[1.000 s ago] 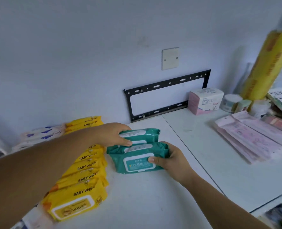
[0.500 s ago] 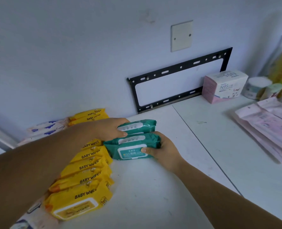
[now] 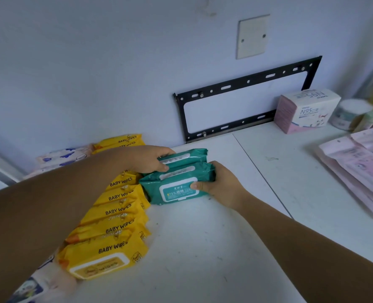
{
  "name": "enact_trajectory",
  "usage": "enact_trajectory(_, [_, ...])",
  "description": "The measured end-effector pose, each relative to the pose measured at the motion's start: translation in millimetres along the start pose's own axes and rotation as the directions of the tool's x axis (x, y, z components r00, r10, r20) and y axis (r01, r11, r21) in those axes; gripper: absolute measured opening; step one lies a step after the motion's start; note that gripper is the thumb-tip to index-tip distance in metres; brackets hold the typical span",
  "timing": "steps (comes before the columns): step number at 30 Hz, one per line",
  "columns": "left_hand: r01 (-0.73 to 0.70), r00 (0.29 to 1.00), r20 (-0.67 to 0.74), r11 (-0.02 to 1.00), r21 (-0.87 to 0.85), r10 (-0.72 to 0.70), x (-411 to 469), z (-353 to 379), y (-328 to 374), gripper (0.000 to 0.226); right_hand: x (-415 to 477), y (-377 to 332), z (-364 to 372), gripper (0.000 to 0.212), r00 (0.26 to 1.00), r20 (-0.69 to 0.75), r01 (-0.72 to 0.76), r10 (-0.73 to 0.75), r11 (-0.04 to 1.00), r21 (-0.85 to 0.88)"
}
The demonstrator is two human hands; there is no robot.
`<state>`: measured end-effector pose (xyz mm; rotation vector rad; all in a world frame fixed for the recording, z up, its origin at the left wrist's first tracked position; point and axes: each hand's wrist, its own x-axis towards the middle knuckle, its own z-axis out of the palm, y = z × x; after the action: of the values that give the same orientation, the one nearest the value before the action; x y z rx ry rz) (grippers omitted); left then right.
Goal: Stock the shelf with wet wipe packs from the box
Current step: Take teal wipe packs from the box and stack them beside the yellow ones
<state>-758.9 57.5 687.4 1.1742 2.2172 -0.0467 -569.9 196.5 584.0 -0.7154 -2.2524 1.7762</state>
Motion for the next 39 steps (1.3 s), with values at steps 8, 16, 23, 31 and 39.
enact_trajectory(8, [0.007,0.997,-0.082,1.0,0.03,-0.005,-5.5,3.7,-0.8,0.06,-11.7,-2.7,-4.8,0.055,1.0,-0.004,-0.017,0.017,0.996,-0.084])
enact_trajectory(16, [-0.227,0.917,-0.314,0.969,0.096,0.246,-29.5,1.0,43.2,0.048,-36.4,-7.2,-28.0,0.079,0.994,-0.098,-0.087,0.055,0.928,-0.363])
enact_trajectory(23, [-0.466,0.859,-0.225,0.885,0.026,0.459,-39.6,25.5,115.3,0.027,-107.1,-7.2,-76.4,0.047,0.973,-0.232,-0.133,0.018,0.862,-0.489])
enact_trajectory(31, [-0.639,0.762,-0.067,0.764,0.092,0.645,-52.5,83.5,223.4,0.019,-246.2,6.3,-155.2,0.031,0.898,-0.434,-0.306,0.071,0.809,-0.501])
enact_trajectory(39, [-0.774,0.63,0.104,0.61,0.167,0.77,-81.4,167.1,358.4,0.024,-377.2,62.1,-202.5,0.019,0.788,-0.601,-0.421,0.136,0.831,-0.363])
